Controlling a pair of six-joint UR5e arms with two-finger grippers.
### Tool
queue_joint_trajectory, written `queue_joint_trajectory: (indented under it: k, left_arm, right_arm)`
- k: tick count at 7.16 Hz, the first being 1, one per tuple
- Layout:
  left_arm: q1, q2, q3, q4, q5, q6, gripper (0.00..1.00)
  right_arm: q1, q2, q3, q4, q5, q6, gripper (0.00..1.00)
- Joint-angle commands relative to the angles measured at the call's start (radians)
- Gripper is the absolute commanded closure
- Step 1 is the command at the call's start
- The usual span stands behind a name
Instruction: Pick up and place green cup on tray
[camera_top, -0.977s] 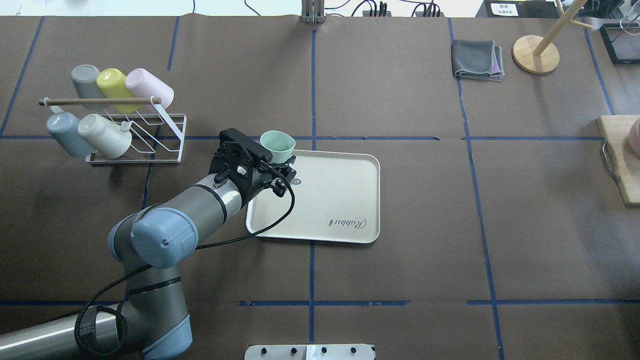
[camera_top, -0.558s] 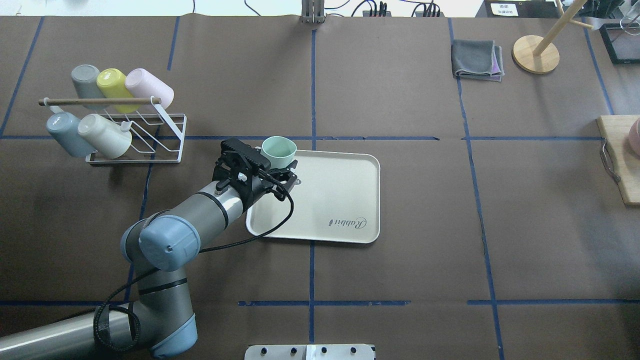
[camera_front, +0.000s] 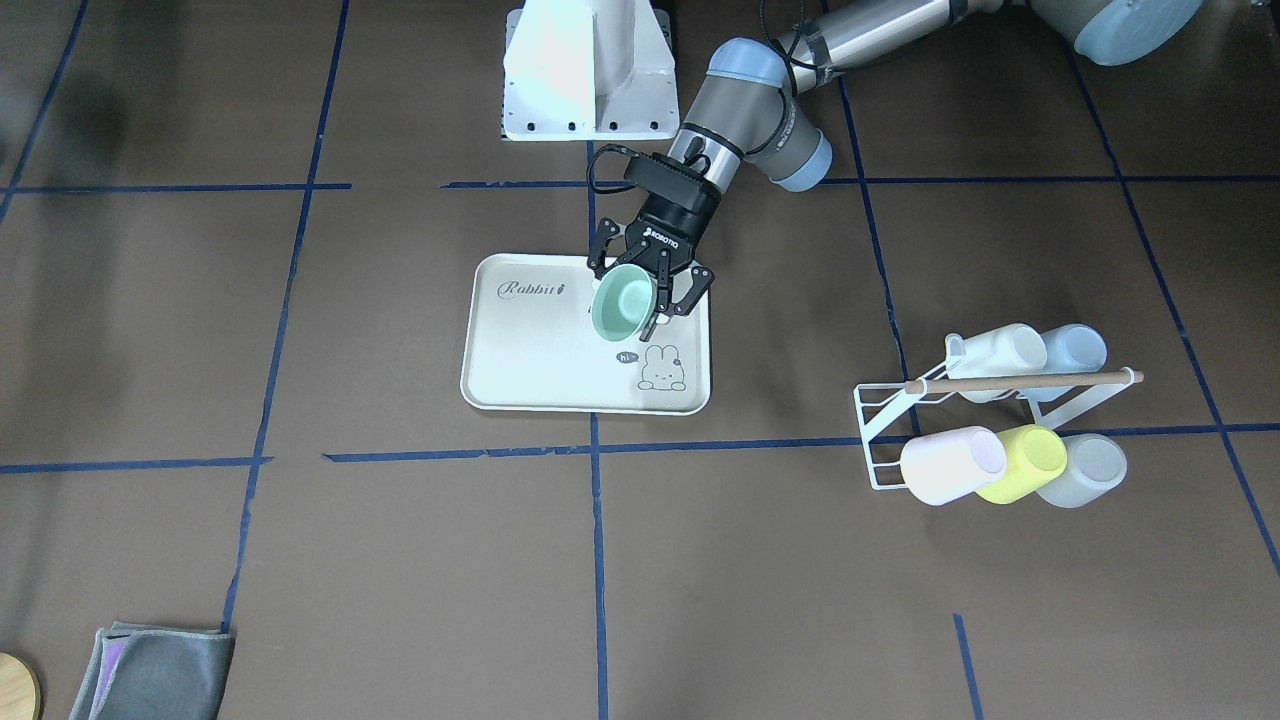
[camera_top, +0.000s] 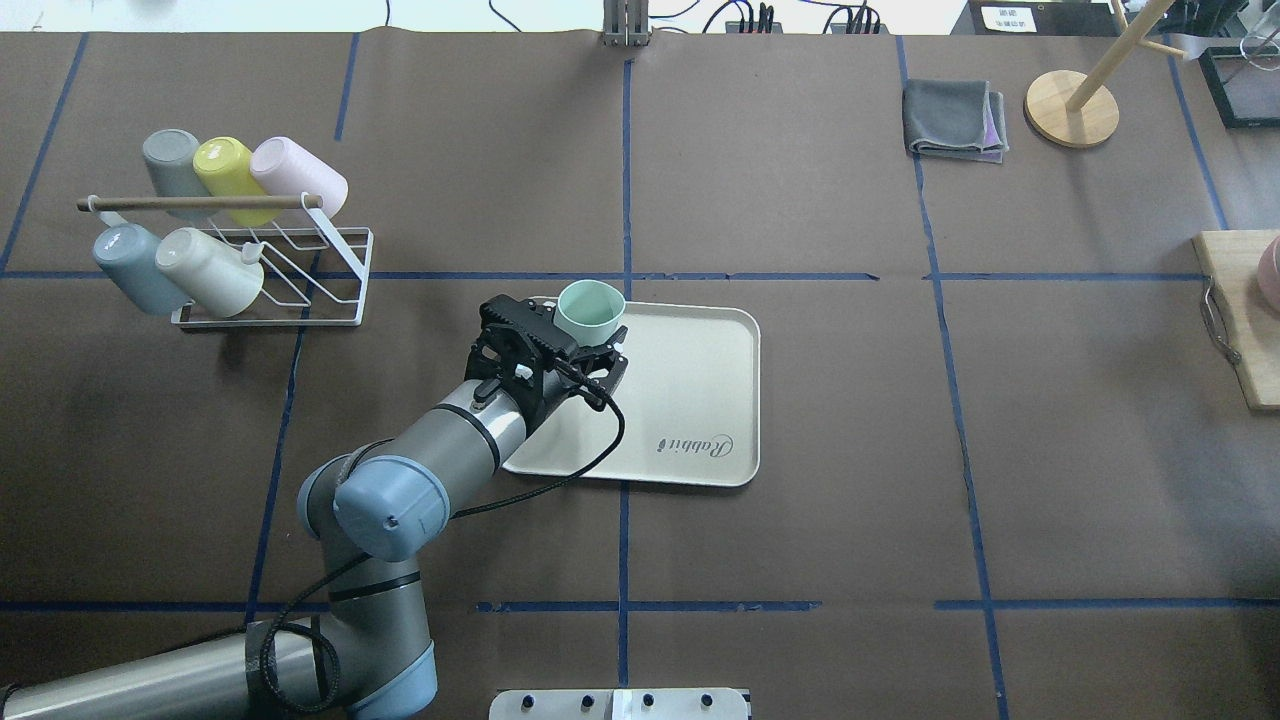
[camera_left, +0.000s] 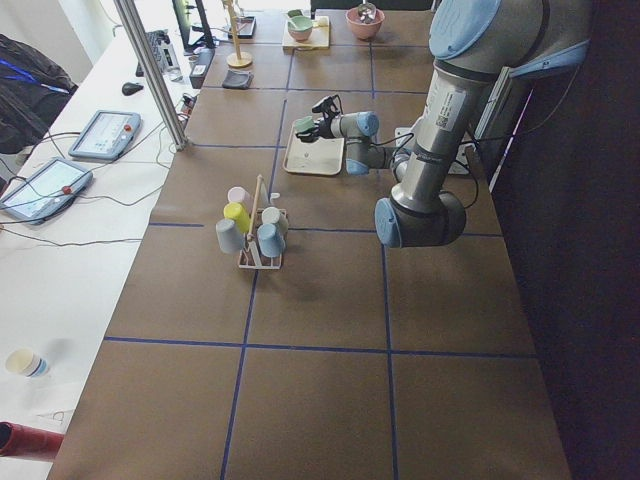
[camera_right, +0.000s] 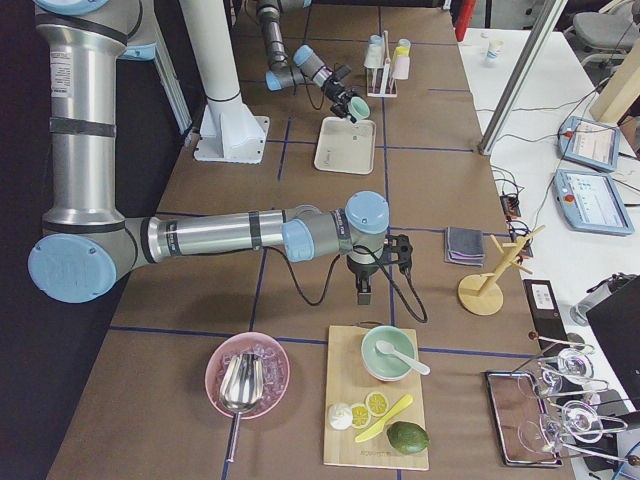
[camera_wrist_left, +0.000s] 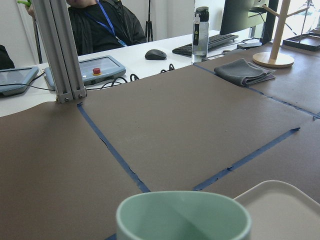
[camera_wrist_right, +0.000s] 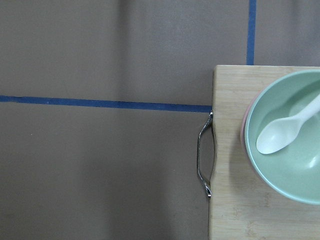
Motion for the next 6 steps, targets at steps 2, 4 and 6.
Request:
queue_joint_trajectory:
  k: [2, 4, 6]
  left_arm:
    - [0.009, -0.089, 0.172, -0.181, 0.057, 0.0, 0.65]
    - [0.027, -0.113, 0.22, -0.199, 0.085, -0.001, 0.64]
    - [0.027, -0.133, 0.228, -0.199, 0.085, -0.001, 0.6]
  right_arm:
    - [0.001, 0.001, -0.002, 0.0, 0.0, 0.0, 0.0]
    - [0.001, 0.001, -0.002, 0.0, 0.0, 0.0, 0.0]
    - [0.001, -0.001, -0.002, 0.0, -0.001, 0.0, 0.0]
